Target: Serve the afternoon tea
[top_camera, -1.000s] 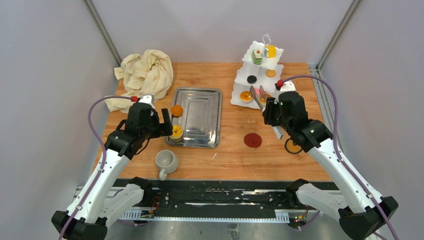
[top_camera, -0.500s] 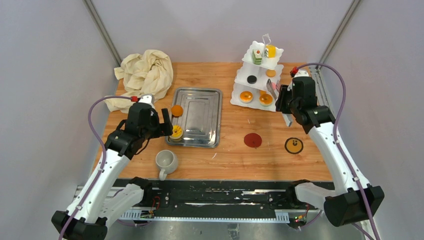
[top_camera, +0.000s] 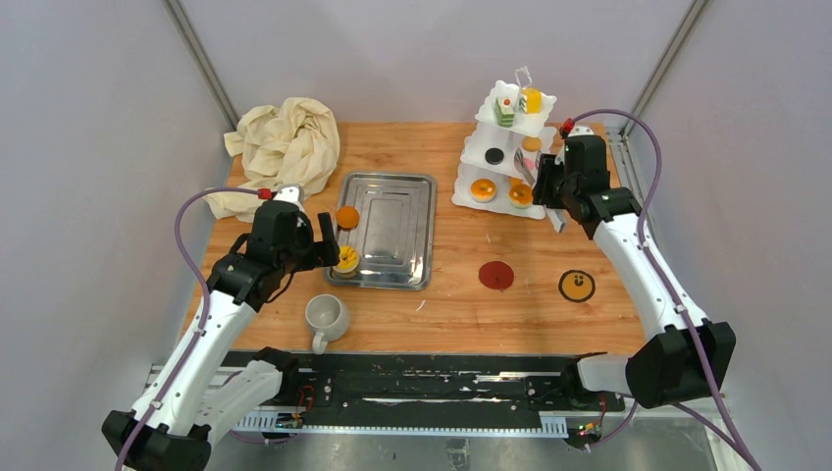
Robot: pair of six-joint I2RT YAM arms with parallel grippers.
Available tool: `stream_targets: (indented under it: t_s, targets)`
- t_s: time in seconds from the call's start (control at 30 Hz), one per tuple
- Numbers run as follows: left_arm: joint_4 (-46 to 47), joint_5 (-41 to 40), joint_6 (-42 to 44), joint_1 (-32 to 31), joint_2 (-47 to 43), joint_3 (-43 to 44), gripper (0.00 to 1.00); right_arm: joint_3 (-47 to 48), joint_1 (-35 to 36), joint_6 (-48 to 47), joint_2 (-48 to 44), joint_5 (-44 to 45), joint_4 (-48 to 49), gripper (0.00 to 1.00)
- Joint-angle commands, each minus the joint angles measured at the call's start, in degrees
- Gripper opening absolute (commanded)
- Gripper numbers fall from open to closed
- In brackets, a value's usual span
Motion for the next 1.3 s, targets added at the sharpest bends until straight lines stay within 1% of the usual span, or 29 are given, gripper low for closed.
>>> stream_targets:
  t_s: [0.0,0.1,0.2,0.3,0.37,0.47,0.63,0.7,0.8,0.87,0.93,1.0,1.07,1.1,1.27]
  targets:
    - [1.24,-0.43,0.11,0.39,0.21,1.25,0.98,3.01,-1.24,-1.02,-0.55,-0.5,2.57,0.47]
    - [1.3,-0.32,0.06,0.39,0.25,1.17,0.98,2.89,-1.23,-1.11,-1.74,-0.69,2.41,0.51]
    - [1.4,0.02,0.11,0.4,0.48,1.21,0.98,2.99,-1.24,-1.27,-3.07,-0.68,1.62,0.51]
    - [1.32,0.06,0.2,0.41,0.34,1.25,0.98,2.84,-1.23,-1.59,-5.9,-0.42,-0.16,0.42]
    - [1.39,-0.04,0.29,0.43,0.21,1.11,0.98,1.94,-1.29,-1.95,-8.63,-0.35,-1.81,0.33]
    - [1.71,0.09,0.15,0.41,0.44,1.03,0.98,-0.46,-1.24,-2.12,-13.47,0.13,-4.68,0.22]
    - [2.71,1.05,-0.06,0.4,1.07,1.03,0.98,-4.34,-1.23,-1.66,-20.79,-3.87,-9.96,0.05]
    - [2.82,1.02,-0.05,0.44,1.18,1.05,0.98,-5.21,-1.2,-1.95,-23.44,-7.44,-12.18,0.01]
    - [3.05,0.95,-0.13,0.43,1.32,0.82,0.98,-5.86,-0.01,-3.0,-26.44,-14.93,-13.42,0.01]
    - [3.3,0.97,-0.35,0.39,1.71,0.73,0.98,-6.33,3.21,-3.21,-27.39,-16.95,-13.16,0.01]
    - [3.63,1.77,-0.77,0.4,2.14,0.88,0.98,-7.46,9.15,-3.12,-27.13,-14.49,-12.26,0.04]
    - [3.98,3.0,-1.36,0.39,2.47,1.11,0.98,-8.41,16.6,-3.78,-25.83,-9.88,-11.5,0.07]
    - [3.84,2.91,-1.84,0.39,2.65,1.41,0.98,-8.76,23.56,-4.1,-23.33,-5.14,-10.64,0.09]
    - [3.71,2.6,-2.02,0.39,2.6,1.5,0.98,-8.76,26.15,-3.85,-21.95,-4.23,-9.68,0.1]
    - [2.06,1.65,-2.95,0.43,2.05,2.08,0.98,-9.68,35.85,-1.34,-14.26,-3.92,-1.24,0.17]
